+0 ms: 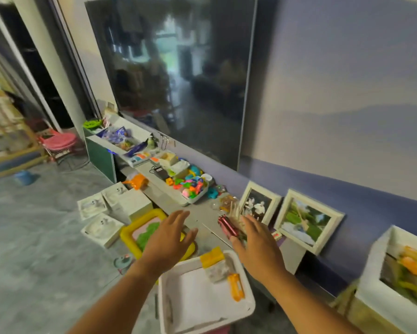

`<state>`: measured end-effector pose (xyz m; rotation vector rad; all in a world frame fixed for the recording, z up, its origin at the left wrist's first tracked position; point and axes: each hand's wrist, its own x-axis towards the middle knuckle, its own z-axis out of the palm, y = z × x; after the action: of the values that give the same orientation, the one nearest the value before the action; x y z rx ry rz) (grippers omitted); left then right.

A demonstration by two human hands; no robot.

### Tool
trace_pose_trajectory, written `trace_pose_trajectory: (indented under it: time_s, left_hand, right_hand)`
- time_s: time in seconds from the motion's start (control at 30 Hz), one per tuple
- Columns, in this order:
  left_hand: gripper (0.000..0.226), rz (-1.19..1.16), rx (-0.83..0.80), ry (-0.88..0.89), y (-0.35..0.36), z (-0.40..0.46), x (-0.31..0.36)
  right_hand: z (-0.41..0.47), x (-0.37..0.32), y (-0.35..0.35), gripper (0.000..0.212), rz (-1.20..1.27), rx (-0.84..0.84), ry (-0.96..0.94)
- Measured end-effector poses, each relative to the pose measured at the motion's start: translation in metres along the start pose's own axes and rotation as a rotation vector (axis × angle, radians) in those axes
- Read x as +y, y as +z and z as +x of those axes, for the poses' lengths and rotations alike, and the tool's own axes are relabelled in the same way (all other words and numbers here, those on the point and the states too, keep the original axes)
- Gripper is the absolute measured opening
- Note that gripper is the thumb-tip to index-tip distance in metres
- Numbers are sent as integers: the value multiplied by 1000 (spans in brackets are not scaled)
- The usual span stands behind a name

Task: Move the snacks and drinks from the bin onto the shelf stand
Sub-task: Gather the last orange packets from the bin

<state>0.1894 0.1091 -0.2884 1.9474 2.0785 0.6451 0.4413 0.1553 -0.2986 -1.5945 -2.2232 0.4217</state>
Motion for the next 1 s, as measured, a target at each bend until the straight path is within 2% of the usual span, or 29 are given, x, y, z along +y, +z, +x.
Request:
trace_pose_trajectory:
  time_s: [0.17, 0.33, 0.63, 0.83, 1.0]
  left_hand:
    - [89, -33, -63, -24, -38, -36, -104]
    - [92, -9, -175, 14, -49, -31, -161]
    - [83, -75, -356, 214, 16, 52, -165]
    - [81, -36, -474, 352, 63, 115, -161]
    - [76, 46, -593, 541, 105, 152, -138]
  right_hand:
    - [-4, -64, 55, 67, 16, -23, 104]
    - [-3, -99, 94, 67, 25, -29, 191]
    - [9, -66, 143, 64, 2, -46, 474]
    - [12, -51, 166, 52, -4, 49, 648]
    - [0, -38, 203, 64, 54, 73, 804]
